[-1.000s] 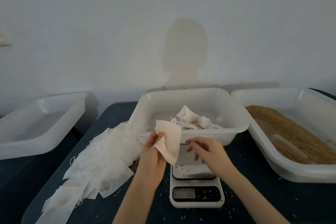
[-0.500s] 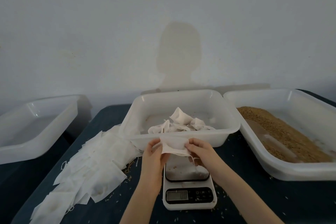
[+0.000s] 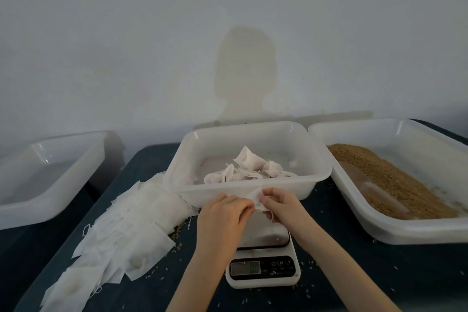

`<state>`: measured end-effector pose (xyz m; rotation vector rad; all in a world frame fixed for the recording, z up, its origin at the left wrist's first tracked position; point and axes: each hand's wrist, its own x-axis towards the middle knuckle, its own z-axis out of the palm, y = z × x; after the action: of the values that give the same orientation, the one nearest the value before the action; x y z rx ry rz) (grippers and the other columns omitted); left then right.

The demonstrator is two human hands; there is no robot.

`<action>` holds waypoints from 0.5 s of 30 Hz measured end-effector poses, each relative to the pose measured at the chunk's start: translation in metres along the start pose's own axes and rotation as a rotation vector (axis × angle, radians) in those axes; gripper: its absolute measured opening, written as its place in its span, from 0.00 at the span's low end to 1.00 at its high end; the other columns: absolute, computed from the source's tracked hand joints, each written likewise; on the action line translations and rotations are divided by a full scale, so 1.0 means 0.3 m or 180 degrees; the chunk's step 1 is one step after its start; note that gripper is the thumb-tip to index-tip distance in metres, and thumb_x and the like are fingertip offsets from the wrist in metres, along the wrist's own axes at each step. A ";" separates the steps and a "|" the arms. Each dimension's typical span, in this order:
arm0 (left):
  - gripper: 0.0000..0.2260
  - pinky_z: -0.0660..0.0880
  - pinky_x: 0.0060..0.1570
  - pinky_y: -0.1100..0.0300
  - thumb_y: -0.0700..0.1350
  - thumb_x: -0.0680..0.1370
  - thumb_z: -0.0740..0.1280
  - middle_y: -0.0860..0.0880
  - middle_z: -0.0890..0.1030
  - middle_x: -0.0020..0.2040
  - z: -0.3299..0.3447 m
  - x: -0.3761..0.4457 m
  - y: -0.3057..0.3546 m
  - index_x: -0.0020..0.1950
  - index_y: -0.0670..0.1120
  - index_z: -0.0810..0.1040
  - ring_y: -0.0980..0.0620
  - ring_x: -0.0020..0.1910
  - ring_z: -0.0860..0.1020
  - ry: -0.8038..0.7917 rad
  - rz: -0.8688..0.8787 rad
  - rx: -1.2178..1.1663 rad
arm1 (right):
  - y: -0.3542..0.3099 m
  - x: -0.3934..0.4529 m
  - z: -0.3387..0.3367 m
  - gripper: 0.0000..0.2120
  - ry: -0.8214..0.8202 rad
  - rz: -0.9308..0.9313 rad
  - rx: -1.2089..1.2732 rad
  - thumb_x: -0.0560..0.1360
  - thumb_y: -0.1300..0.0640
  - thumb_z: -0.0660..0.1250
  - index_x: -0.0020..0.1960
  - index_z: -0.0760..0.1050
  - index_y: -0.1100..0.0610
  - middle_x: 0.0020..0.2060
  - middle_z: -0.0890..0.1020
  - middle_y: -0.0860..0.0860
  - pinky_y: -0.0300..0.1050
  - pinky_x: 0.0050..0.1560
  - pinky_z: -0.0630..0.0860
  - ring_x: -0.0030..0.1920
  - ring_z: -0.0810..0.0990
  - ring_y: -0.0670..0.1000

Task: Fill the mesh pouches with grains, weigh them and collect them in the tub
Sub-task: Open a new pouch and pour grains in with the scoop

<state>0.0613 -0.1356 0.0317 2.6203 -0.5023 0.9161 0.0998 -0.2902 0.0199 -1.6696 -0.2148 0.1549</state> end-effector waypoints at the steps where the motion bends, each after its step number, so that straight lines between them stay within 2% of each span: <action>1: 0.02 0.73 0.34 0.65 0.49 0.72 0.74 0.58 0.81 0.36 0.001 0.005 0.001 0.44 0.54 0.83 0.59 0.33 0.75 -0.0120 -0.0140 -0.0093 | 0.002 0.000 -0.003 0.05 0.0044 -0.0022 -0.0040 0.79 0.57 0.63 0.52 0.77 0.56 0.28 0.79 0.46 0.33 0.31 0.71 0.29 0.75 0.41; 3: 0.04 0.68 0.36 0.72 0.52 0.76 0.68 0.59 0.81 0.38 0.010 0.010 0.006 0.47 0.56 0.82 0.62 0.33 0.73 -0.0307 -0.0425 -0.0249 | 0.002 0.001 -0.008 0.07 0.0194 -0.0027 -0.0059 0.79 0.55 0.64 0.55 0.76 0.56 0.29 0.79 0.47 0.34 0.33 0.73 0.30 0.76 0.42; 5: 0.05 0.70 0.37 0.75 0.51 0.77 0.67 0.60 0.81 0.39 0.023 0.016 0.011 0.49 0.54 0.82 0.63 0.34 0.75 -0.0280 -0.0687 -0.0609 | 0.000 -0.003 -0.005 0.09 0.0328 -0.0031 0.0114 0.78 0.53 0.65 0.57 0.73 0.54 0.30 0.80 0.48 0.35 0.35 0.74 0.31 0.78 0.44; 8: 0.03 0.73 0.41 0.74 0.47 0.76 0.69 0.62 0.79 0.37 0.035 0.033 0.034 0.47 0.52 0.82 0.65 0.36 0.78 -0.0231 -0.1222 -0.1405 | -0.008 -0.017 0.012 0.11 0.0283 -0.0078 0.0283 0.76 0.51 0.67 0.56 0.69 0.48 0.36 0.82 0.48 0.36 0.35 0.76 0.34 0.81 0.44; 11: 0.07 0.73 0.37 0.73 0.44 0.76 0.68 0.59 0.80 0.37 0.040 0.041 0.049 0.42 0.56 0.79 0.63 0.37 0.79 -0.0318 -0.1560 -0.1960 | 0.001 -0.024 0.026 0.10 0.0307 -0.0272 -0.0184 0.77 0.55 0.66 0.57 0.69 0.47 0.39 0.82 0.48 0.34 0.35 0.76 0.36 0.81 0.42; 13: 0.08 0.73 0.34 0.72 0.43 0.77 0.68 0.57 0.81 0.36 0.034 0.044 0.051 0.41 0.56 0.78 0.61 0.33 0.79 -0.0328 -0.1704 -0.2043 | 0.008 -0.022 0.019 0.11 0.0488 -0.0293 -0.0412 0.78 0.59 0.65 0.58 0.70 0.48 0.39 0.81 0.49 0.32 0.34 0.75 0.35 0.81 0.41; 15: 0.04 0.73 0.35 0.71 0.45 0.77 0.67 0.56 0.81 0.36 0.027 0.043 0.048 0.43 0.53 0.79 0.59 0.33 0.79 -0.0334 -0.1661 -0.1610 | 0.006 -0.027 0.009 0.11 0.0650 -0.0268 -0.0707 0.78 0.61 0.65 0.54 0.69 0.46 0.38 0.80 0.49 0.32 0.33 0.75 0.34 0.80 0.41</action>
<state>0.0690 -0.1544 0.0366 2.1716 -0.0437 0.4159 0.0914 -0.2897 0.0176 -1.8797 -0.1514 -0.1067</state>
